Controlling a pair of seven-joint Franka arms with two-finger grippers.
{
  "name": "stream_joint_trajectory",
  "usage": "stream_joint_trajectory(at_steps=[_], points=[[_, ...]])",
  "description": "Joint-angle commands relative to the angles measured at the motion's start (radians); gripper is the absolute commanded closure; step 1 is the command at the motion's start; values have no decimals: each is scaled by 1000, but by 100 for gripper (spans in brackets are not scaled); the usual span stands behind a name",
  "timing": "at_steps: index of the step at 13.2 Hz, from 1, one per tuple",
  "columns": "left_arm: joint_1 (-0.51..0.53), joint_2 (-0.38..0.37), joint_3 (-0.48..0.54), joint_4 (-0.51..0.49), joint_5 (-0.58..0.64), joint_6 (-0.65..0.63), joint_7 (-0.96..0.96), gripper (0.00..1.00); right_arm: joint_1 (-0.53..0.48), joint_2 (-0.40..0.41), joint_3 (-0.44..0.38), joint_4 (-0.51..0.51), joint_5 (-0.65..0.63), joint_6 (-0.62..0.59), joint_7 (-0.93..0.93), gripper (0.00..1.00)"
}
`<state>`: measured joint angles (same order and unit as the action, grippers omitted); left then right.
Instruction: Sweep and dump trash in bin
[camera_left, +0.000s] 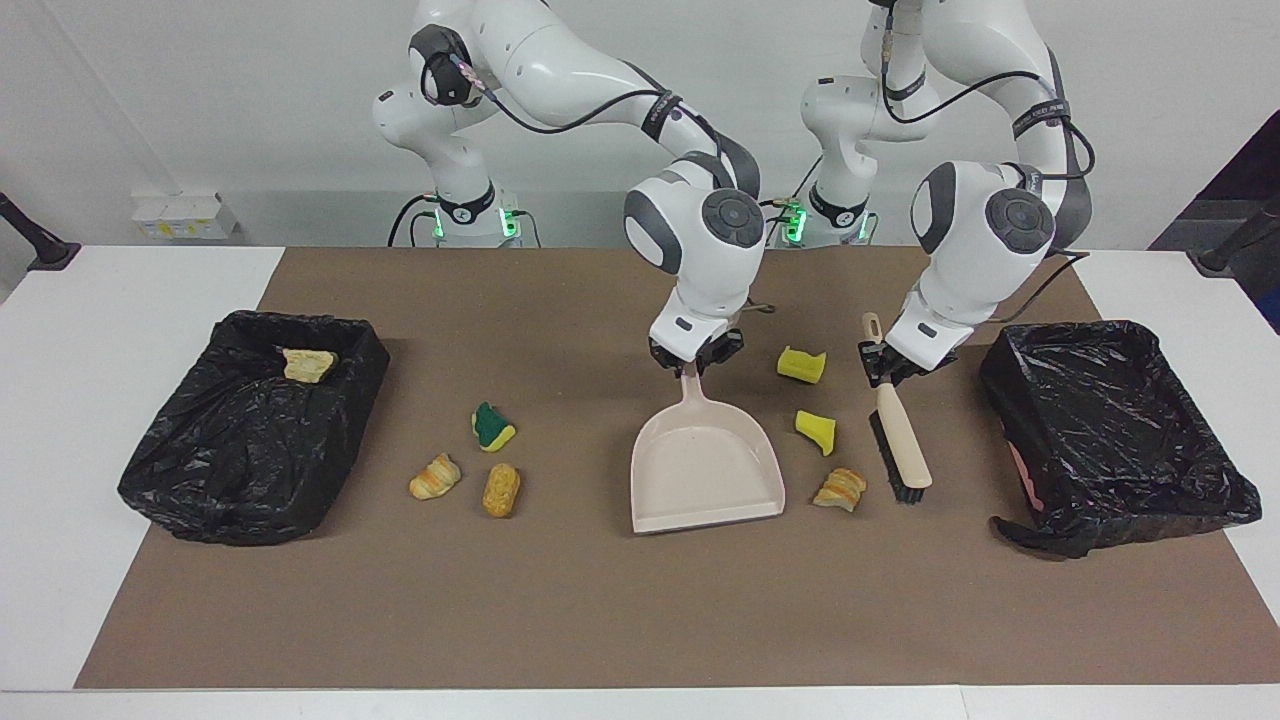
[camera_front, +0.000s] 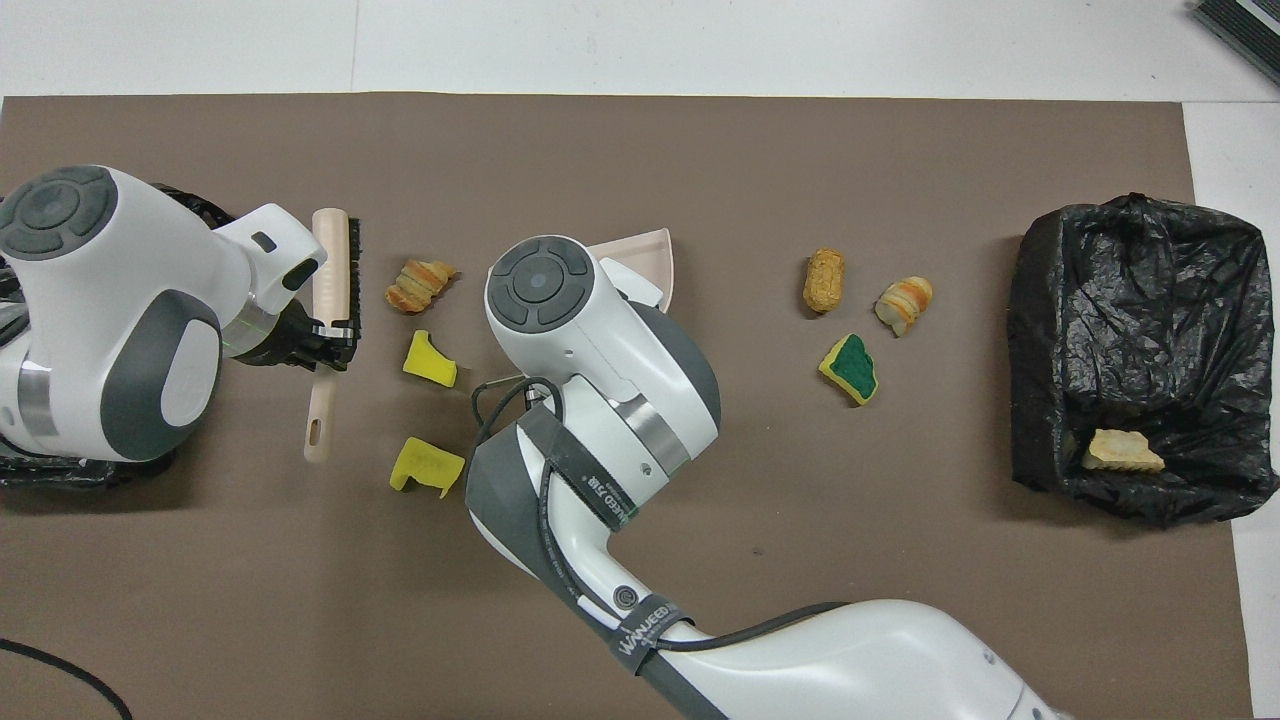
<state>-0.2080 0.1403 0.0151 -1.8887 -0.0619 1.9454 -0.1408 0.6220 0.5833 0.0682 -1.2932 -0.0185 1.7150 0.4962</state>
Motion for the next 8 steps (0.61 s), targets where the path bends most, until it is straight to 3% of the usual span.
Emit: stream_joint_trajectory(at_steps=[1,3,5,8], points=[[19,2,-7,2,8,-6,27,100,-39,-68,2,-31,20,-73,-129,100],[28,2,-7,-1,8,-3,33,100,-94,-76,4,-6,3,-167,-326,100],[30,2,-7,-1,8,-3,49,100,-110,-74,-1,5,-6,-172,-546,100],[29,4,-9,-13,8,0,69,100,-101,-89,4,-3,-14,-192,-724,100]])
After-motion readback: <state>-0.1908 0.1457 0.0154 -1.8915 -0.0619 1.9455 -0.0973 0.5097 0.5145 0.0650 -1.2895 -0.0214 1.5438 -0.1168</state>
